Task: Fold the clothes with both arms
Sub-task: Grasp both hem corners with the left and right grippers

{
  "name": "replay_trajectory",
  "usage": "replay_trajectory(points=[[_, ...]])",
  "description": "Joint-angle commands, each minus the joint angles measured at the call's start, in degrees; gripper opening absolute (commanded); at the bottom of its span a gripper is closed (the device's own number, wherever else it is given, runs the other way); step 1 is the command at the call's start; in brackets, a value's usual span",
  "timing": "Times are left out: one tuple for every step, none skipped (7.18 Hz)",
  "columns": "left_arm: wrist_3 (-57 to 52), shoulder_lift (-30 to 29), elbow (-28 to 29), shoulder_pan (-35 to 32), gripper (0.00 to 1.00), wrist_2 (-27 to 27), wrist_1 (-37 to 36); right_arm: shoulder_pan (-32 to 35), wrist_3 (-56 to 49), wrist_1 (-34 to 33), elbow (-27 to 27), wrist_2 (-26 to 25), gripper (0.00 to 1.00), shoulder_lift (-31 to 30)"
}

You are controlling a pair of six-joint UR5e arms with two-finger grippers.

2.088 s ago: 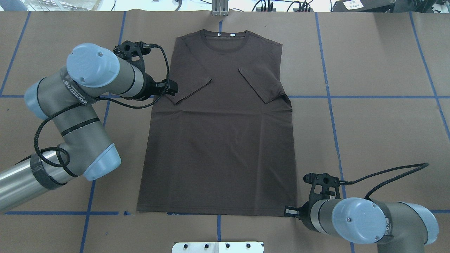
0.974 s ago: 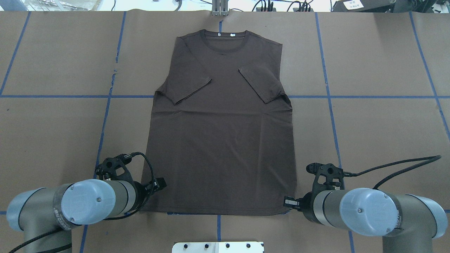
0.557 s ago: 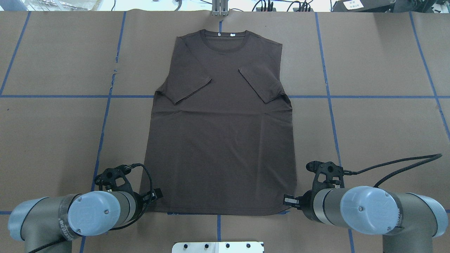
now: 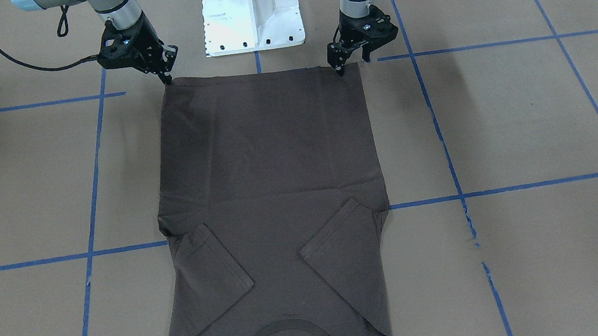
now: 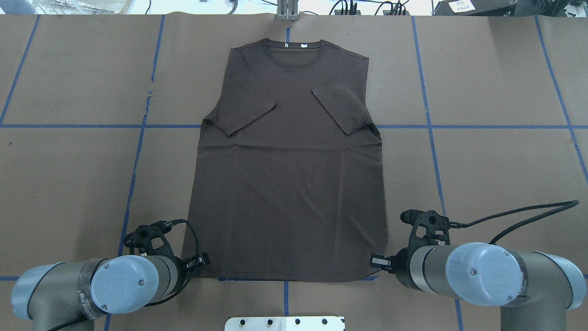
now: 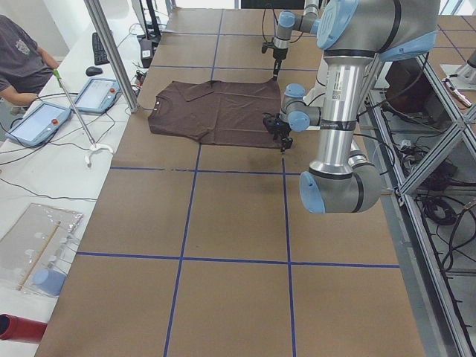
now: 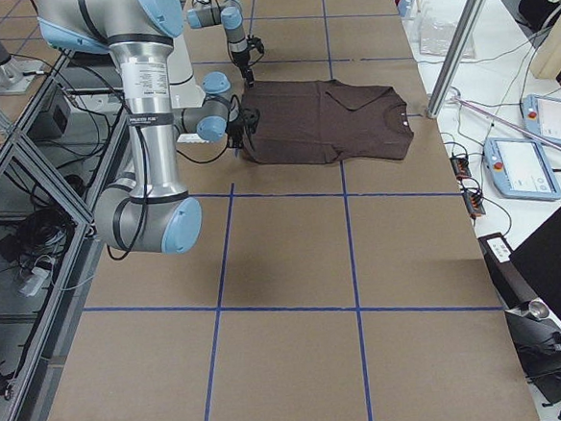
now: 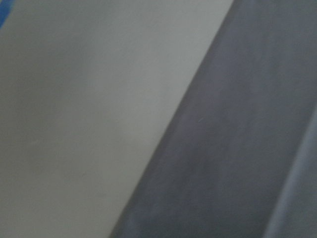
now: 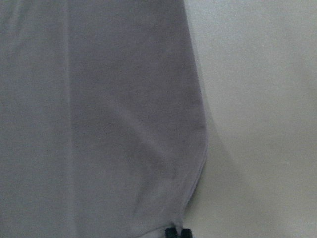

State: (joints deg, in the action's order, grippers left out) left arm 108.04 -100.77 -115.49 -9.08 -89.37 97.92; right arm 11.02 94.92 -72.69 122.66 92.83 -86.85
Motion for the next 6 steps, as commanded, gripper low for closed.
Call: replay_trajectory(points=[[0.06,-0.04,-0.09,0.03,0.20,-0.01,-0.01,0.14,0.00,-0.09,0.47,0.07,0.00,-0.16],[0.06,-0.13,-0.09,0.03,0.03,-0.01,-0.01,0.23,0.00,-0.09,0.74,0.59,0.00,-0.16],[-0.03,-0.04,-0.09,-0.05,0.00,-0.01,-0.01,0.32,0.00,-0.09,0.65,0.68,0.00,-0.25],[-0.11,0.22,-2.00,-0.06,0.00,-0.01,-0.27,0.40,-0.09,-0.09,0.74,0.68,0.00,-0.25],[-0.11,0.05,-4.02,-0.06,0.00,-0.10,-2.97,0.58,-0.09,-0.09,0.74,1.03,0.00,-0.25],[-0.20,0.13,-6.31,-0.06,0.00,-0.36,-3.78,1.54,-0.09,-0.09,0.91,2.34,0.00,-0.42]])
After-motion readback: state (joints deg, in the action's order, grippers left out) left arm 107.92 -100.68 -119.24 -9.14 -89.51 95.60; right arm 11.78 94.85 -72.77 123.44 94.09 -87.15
